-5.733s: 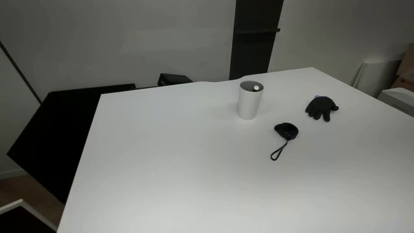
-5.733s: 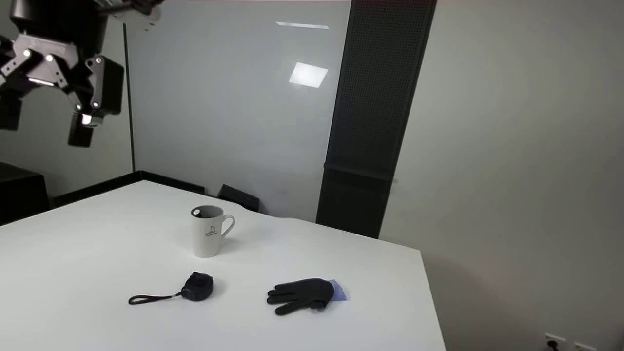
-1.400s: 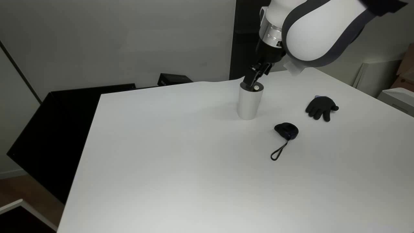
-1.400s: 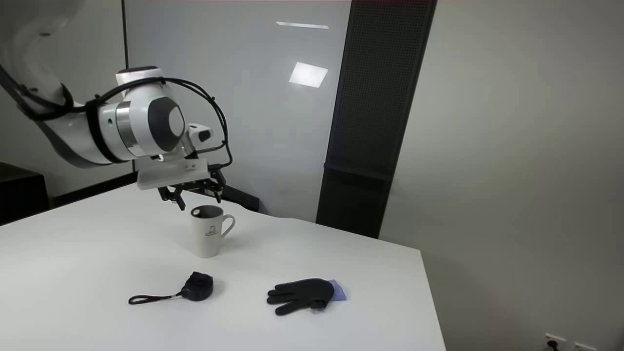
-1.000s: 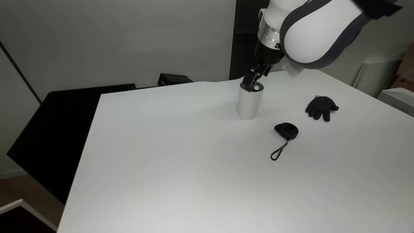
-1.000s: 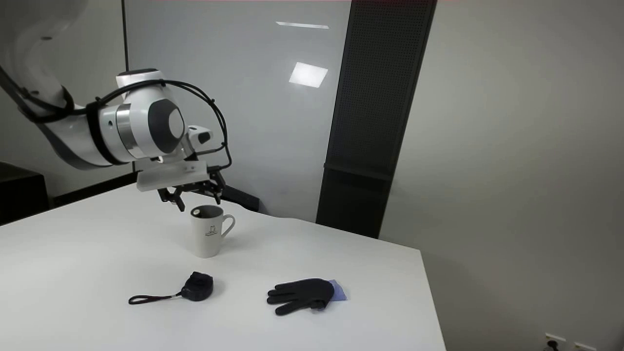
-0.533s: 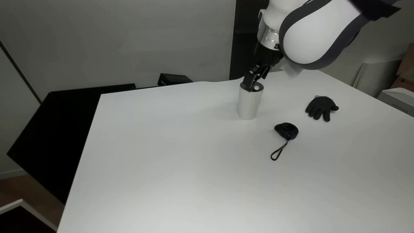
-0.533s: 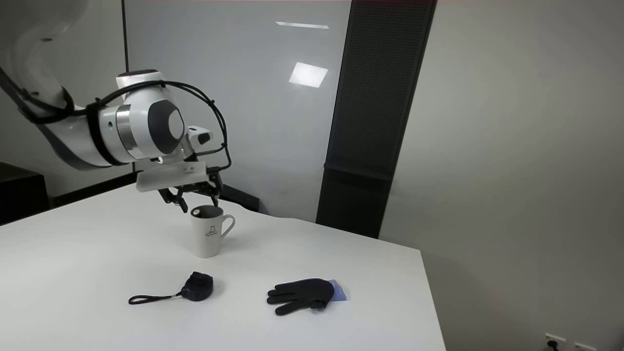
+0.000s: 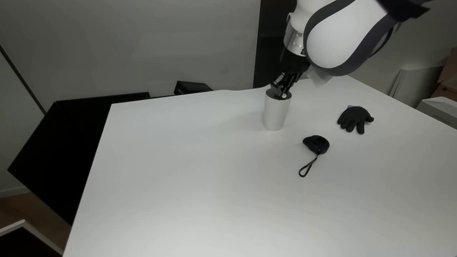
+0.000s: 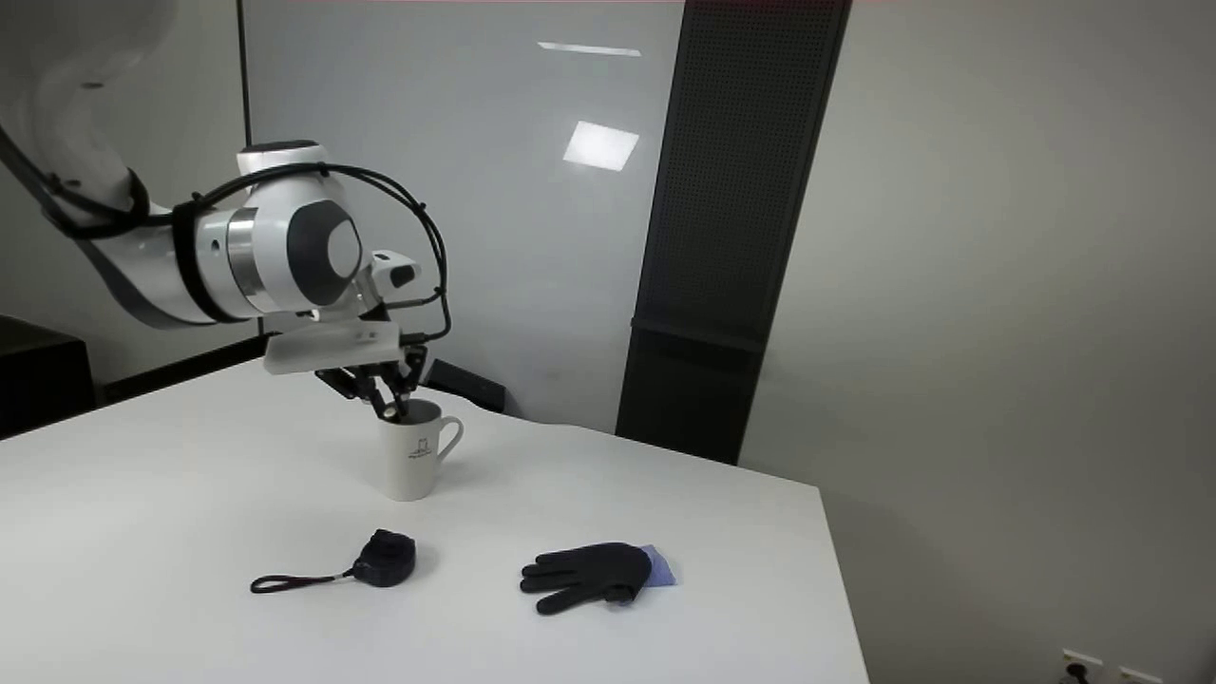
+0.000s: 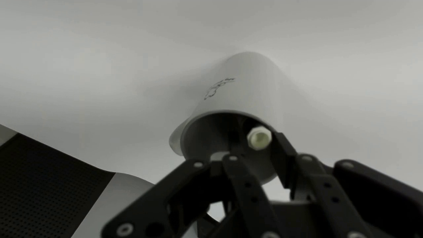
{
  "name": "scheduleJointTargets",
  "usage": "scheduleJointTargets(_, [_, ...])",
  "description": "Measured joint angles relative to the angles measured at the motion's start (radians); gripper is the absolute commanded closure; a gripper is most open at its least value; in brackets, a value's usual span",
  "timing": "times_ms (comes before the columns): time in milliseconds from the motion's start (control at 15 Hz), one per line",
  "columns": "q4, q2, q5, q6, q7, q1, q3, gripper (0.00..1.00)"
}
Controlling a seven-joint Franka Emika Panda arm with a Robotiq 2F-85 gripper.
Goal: Take the black marker out of the mug
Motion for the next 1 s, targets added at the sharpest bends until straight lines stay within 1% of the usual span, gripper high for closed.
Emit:
scheduleJointTargets(67, [0.002, 0.001, 0.011, -0.005, 0.000, 0.000, 0.000, 0.96])
scheduleJointTargets(133, [0.006, 0.002, 0.020, -0.012, 0.000, 0.000, 0.000, 0.93])
scheduleJointTargets(533, [0.025, 0.004, 0.058, -0.051, 0.002, -0.003, 0.000, 0.93])
scheduleJointTargets(800, [0.060, -0.004, 0.054, -0.082, 0.018, 0.000, -0.005, 0.93])
scheduleJointTargets(1000, [0.080, -0.030, 0.018, -0.101, 0.054, 0.027, -0.031, 0.93])
